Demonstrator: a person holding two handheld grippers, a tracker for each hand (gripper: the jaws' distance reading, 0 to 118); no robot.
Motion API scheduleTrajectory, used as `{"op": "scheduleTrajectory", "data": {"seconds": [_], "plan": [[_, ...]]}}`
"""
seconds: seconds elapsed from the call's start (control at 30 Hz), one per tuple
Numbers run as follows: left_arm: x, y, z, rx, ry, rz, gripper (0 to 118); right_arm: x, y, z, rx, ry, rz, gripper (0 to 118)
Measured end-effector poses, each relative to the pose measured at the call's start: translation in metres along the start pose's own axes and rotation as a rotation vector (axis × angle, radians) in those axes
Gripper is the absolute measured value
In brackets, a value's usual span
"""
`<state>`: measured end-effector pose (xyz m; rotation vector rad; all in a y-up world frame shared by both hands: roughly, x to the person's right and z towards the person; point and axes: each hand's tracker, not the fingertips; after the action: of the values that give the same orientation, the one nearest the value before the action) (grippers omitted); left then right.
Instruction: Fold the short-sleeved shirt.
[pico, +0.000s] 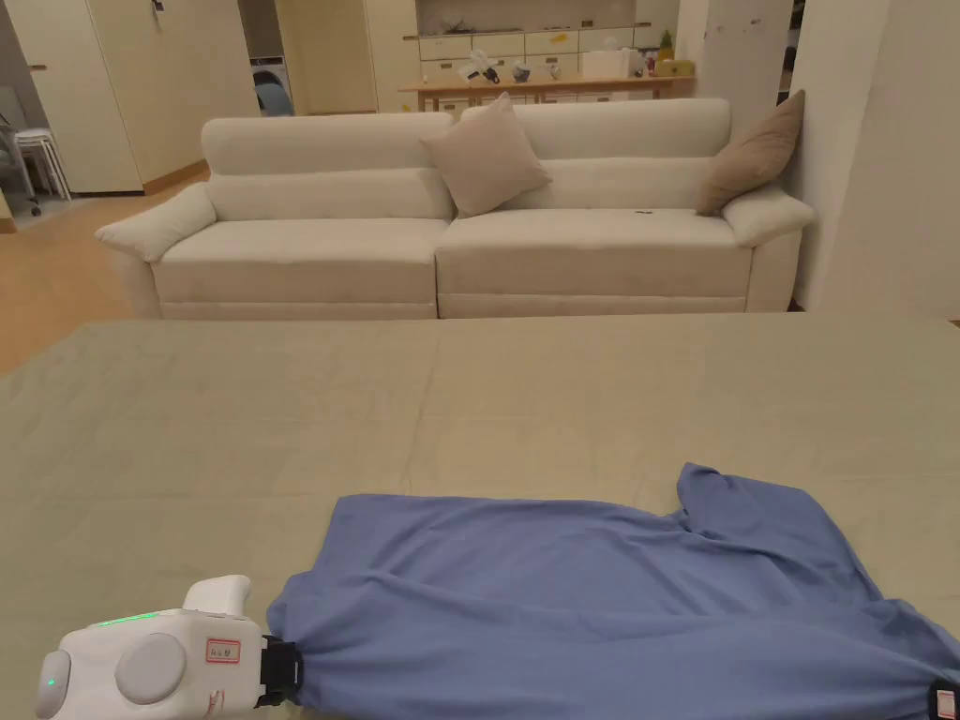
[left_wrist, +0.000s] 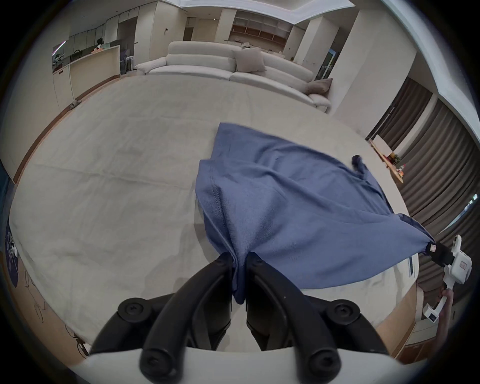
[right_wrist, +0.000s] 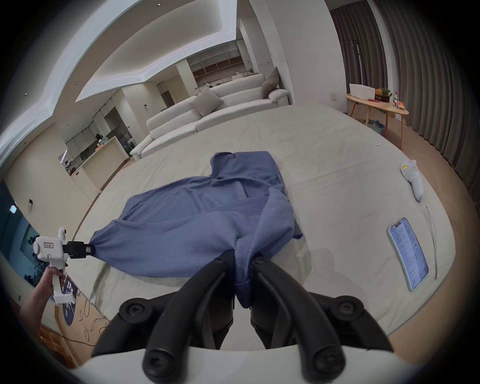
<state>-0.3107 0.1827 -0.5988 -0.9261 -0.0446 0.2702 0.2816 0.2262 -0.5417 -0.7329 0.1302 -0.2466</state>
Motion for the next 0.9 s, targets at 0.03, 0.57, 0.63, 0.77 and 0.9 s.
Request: {"op": "scheduleTrajectory", "data": {"seconds": [0.03, 0.57, 0.63, 0.77, 0.9], "plan": [[0.003, -0.005, 0.012, 0.01, 0.007, -0.007, 6, -0.001, 0.0, 0.009, 0.01, 0.001, 0.009, 11], [-0.018, -0.156, 0.045, -0.17, 0.078, 0.079, 6, 0.039, -0.14, 0.016, -0.313, -0.084, 0.158, 11], [-0.022, -0.16, 0.034, -0.197, 0.077, 0.103, 11, 0.054, -0.151, 0.002, -0.305, -0.062, 0.139, 11], [-0.025, -0.154, 0.041, -0.177, 0.024, 0.123, 30, 0.06, -0.143, 0.005, -0.321, -0.143, 0.078, 55], [-0.004, -0.117, 0.111, 0.074, -0.015, 0.055, 108, 0.033, -0.085, 0.077, -0.006, -0.059, 0.113, 101]]}}
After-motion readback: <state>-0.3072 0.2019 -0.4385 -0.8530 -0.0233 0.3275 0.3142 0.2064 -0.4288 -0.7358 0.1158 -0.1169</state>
